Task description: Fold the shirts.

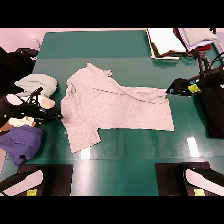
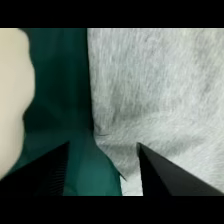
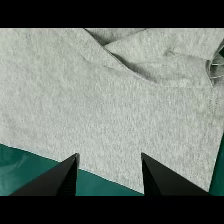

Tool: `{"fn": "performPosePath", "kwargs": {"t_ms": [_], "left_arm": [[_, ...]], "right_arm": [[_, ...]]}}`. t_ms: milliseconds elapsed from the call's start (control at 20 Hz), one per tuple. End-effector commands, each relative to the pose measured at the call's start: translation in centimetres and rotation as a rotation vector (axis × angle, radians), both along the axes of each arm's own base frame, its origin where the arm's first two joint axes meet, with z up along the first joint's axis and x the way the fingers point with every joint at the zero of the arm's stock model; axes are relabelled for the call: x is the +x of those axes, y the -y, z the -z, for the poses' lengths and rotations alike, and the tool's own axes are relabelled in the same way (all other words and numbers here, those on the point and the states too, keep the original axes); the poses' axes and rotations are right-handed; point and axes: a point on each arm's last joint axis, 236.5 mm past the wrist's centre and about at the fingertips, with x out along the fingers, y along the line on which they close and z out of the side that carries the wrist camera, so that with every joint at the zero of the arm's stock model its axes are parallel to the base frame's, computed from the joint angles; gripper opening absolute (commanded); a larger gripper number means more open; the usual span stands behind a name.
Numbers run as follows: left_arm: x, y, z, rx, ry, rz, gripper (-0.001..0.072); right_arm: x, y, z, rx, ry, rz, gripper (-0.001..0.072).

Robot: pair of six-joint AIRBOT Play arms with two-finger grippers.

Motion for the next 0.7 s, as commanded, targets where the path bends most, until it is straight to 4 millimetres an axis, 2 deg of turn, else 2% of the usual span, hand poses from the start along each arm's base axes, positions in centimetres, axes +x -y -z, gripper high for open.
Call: {"fn": "performPosePath", "kwargs": {"t_ms": [0,150,200,300,450,600,650], "left_arm": [[-0.3,1.5,0.9,-0.064,0.015,-0.014,0.0489],[-0.4,3.1,1.4,-0.070,0.016,0.031,0.0487],[-0.2,3.8,1.3,-0.065,0.028,0.052,0.0406],[0.7,4.1,0.5,-0.063,0.057,0.064,0.0037],[2.5,3.8,-2.8,-0.041,0.132,0.098,0.0020],[3.7,3.9,-6.3,-0.033,0.228,0.112,0.0020],[3.8,3.9,-6.8,-0.031,0.240,0.113,0.0020]], "right_arm": [[0.5,-0.6,-0.4,0.028,0.025,0.009,0.0429],[0.5,-0.6,-0.4,0.028,0.026,0.010,0.0430],[0.4,-0.5,-0.4,0.028,0.021,0.009,0.0429],[-0.2,-0.1,-0.1,0.027,-0.006,0.011,0.0430],[-2.5,3.0,1.5,-0.013,-0.097,0.050,0.0429],[-7.1,7.1,6.1,-0.045,-0.230,0.173,0.0435],[-8.8,8.0,7.9,-0.025,-0.274,0.211,0.0480]]}}
